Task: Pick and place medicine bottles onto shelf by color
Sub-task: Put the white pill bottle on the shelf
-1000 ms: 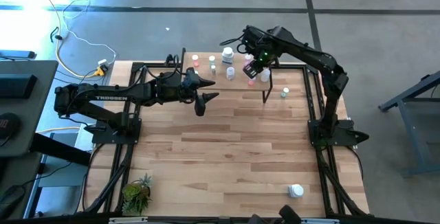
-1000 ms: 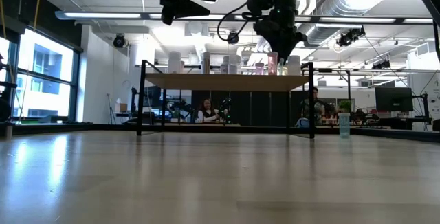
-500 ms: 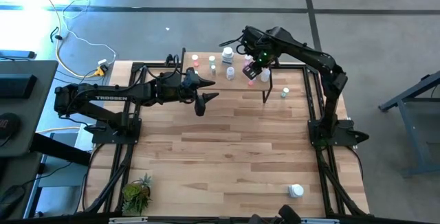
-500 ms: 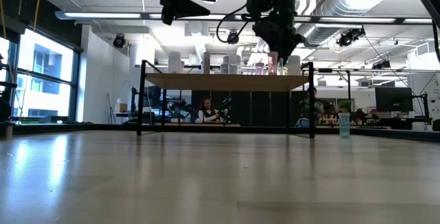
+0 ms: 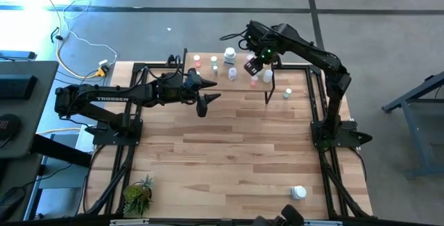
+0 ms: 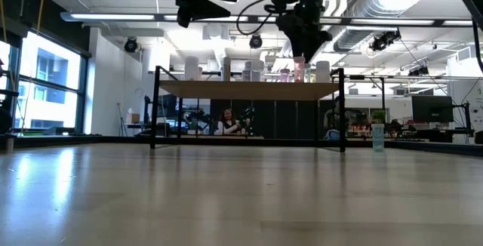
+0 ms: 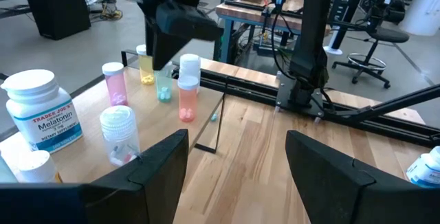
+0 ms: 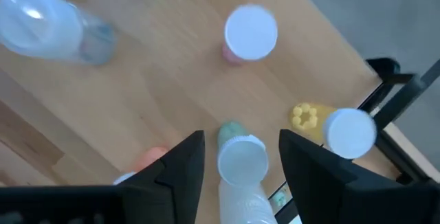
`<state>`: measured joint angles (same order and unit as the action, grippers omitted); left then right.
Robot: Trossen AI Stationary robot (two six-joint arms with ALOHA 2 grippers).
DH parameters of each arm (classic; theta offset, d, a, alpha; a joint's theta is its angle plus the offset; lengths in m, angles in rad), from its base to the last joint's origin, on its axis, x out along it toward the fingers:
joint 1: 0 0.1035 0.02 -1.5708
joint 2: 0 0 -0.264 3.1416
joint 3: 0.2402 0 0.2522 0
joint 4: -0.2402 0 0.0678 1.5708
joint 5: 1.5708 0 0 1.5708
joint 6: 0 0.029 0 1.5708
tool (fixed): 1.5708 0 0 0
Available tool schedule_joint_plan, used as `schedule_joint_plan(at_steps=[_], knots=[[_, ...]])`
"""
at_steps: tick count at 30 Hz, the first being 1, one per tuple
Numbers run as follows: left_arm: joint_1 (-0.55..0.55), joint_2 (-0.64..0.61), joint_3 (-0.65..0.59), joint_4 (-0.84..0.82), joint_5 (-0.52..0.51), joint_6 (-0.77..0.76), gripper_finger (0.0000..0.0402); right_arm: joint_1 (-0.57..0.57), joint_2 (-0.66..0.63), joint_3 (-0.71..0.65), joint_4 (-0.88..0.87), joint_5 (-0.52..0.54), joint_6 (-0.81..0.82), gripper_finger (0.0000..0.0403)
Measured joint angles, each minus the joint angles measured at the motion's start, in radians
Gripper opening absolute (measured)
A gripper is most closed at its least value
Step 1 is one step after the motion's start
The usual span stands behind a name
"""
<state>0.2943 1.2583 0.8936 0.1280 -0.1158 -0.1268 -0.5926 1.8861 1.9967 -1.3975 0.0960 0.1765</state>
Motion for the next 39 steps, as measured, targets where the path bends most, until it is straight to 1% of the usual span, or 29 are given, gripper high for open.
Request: schedule_joint_plan(at_steps=[9,17,26,28,30,32,34,39], knots=[[0.000,0.000,0.000,-0.056,0.000,0.000,0.0234,0.005,-0.001,0.101,-0.028,-0.001,-0.027,0.0179],[-0.014,0.000,0.000,-0.072,0.003,0.000,0.0234,0.058,-0.008,0.241,-0.142,-0.024,-0.080,0.0179],[-0.073,0.000,0.000,-0.069,0.003,-0.002,0.0234,0.188,-0.143,0.248,-0.145,-0.017,-0.083,0.0179],[-0.086,0.000,0.000,-0.069,0.003,-0.003,0.0234,0.220,-0.175,0.248,-0.155,0.017,-0.061,0.0179],[-0.096,0.000,0.000,-0.070,0.002,-0.004,0.0234,0.257,-0.198,0.248,-0.176,0.074,-0.030,0.0179],[-0.105,0.000,0.000,-0.070,0.001,-0.003,0.0234,0.295,-0.224,0.230,-0.168,0.135,0.009,0.0179],[-0.113,0.000,0.000,-0.070,-0.001,-0.001,0.0234,0.334,-0.270,0.168,-0.165,0.158,0.043,0.0179],[-0.114,0.000,0.000,-0.071,0.009,0.000,0.0234,0.422,-0.418,-0.095,-0.073,0.196,0.229,0.0179]])
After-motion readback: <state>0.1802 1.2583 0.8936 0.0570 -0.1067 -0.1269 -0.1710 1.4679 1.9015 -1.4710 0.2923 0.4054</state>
